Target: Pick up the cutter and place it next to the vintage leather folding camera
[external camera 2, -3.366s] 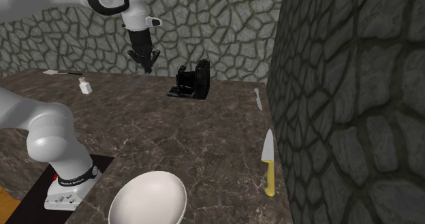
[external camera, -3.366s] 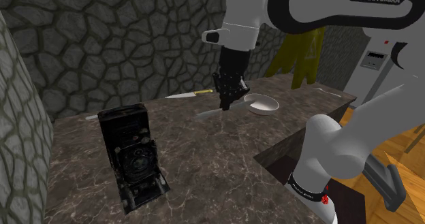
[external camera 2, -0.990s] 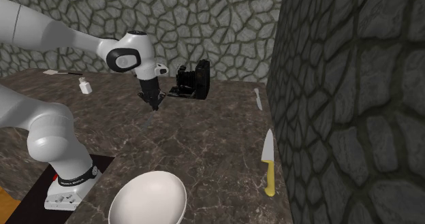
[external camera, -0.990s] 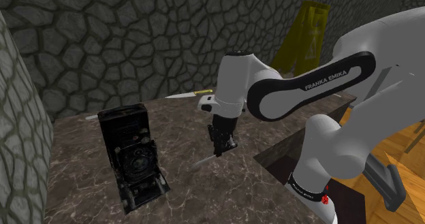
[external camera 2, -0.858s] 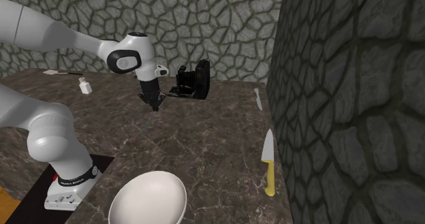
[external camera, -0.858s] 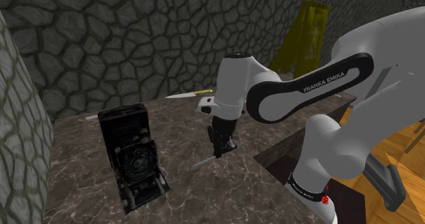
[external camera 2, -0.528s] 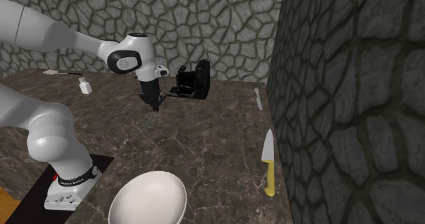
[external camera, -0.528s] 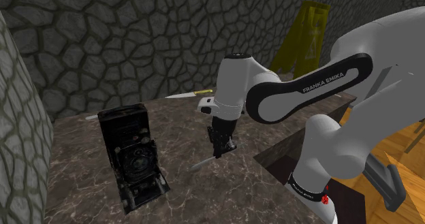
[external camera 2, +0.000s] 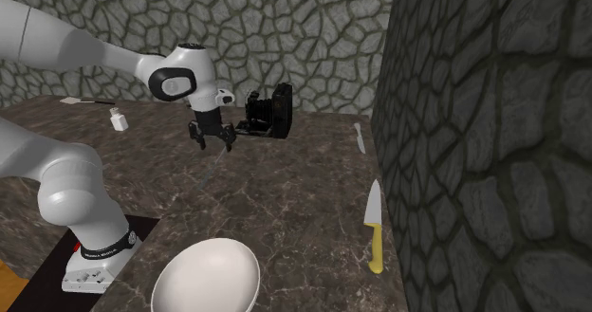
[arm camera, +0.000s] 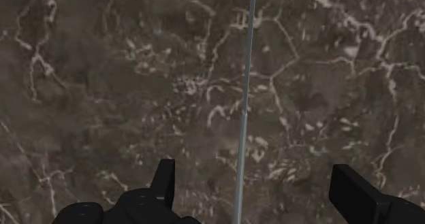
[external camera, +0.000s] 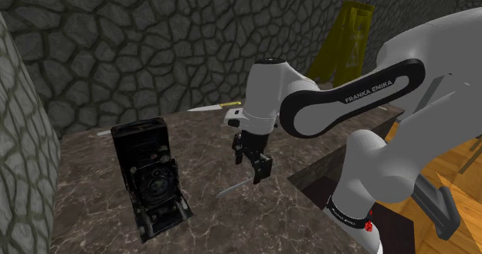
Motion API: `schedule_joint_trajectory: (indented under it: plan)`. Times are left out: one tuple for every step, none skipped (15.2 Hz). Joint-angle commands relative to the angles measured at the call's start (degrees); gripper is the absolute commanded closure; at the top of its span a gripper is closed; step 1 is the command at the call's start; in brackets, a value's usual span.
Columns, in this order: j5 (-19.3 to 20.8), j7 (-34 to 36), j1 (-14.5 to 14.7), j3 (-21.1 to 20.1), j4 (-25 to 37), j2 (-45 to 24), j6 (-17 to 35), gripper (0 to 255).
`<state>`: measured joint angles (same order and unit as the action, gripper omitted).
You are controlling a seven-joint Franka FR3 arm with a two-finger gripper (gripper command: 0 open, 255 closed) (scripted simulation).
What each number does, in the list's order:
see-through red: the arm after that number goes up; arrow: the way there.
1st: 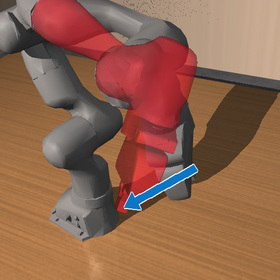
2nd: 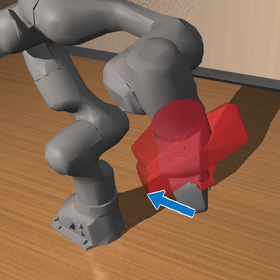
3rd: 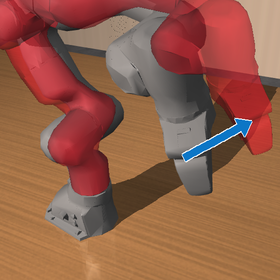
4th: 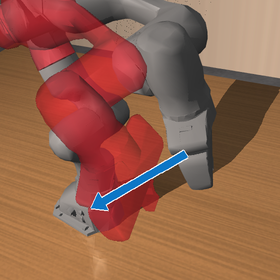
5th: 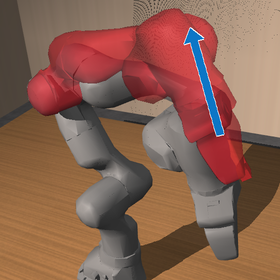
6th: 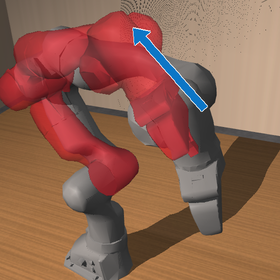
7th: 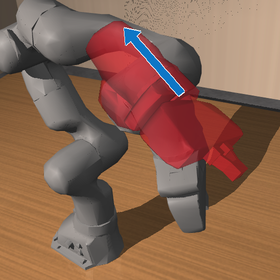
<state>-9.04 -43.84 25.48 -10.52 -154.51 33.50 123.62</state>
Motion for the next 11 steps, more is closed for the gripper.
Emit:
schedule_joint_trajectory:
  plan:
    - [0.37, -0.10, -0.18, 0.51, 1.96, 1.58, -3.60, 0]
    - [0.56, -0.08, -0.25, 0.76, 3.36, 2.42, -5.84, 0]
    - [0.72, -0.05, -0.31, 0.95, 4.51, 3.00, -7.57, 0]
    - [0.72, -0.05, -0.30, 0.96, 4.51, 3.00, -7.57, 0]
    - [0.72, -0.05, -0.30, 0.96, 4.50, 3.01, -7.57, 0]
    - [0.72, -0.05, -0.30, 0.96, 4.50, 3.00, -7.57, 0]
    - [0.72, -0.05, -0.30, 0.96, 4.50, 3.00, -7.57, 0]
    - [0.72, -0.05, -0.30, 0.96, 4.51, 3.00, -7.57, 0]
    - [0.72, -0.05, -0.30, 0.96, 4.51, 3.00, -7.57, 0]
    - [0.72, -0.05, -0.30, 0.96, 4.51, 3.00, -7.57, 0]
    - [0.72, -0.05, -0.30, 0.96, 4.50, 2.99, -7.55, 0]
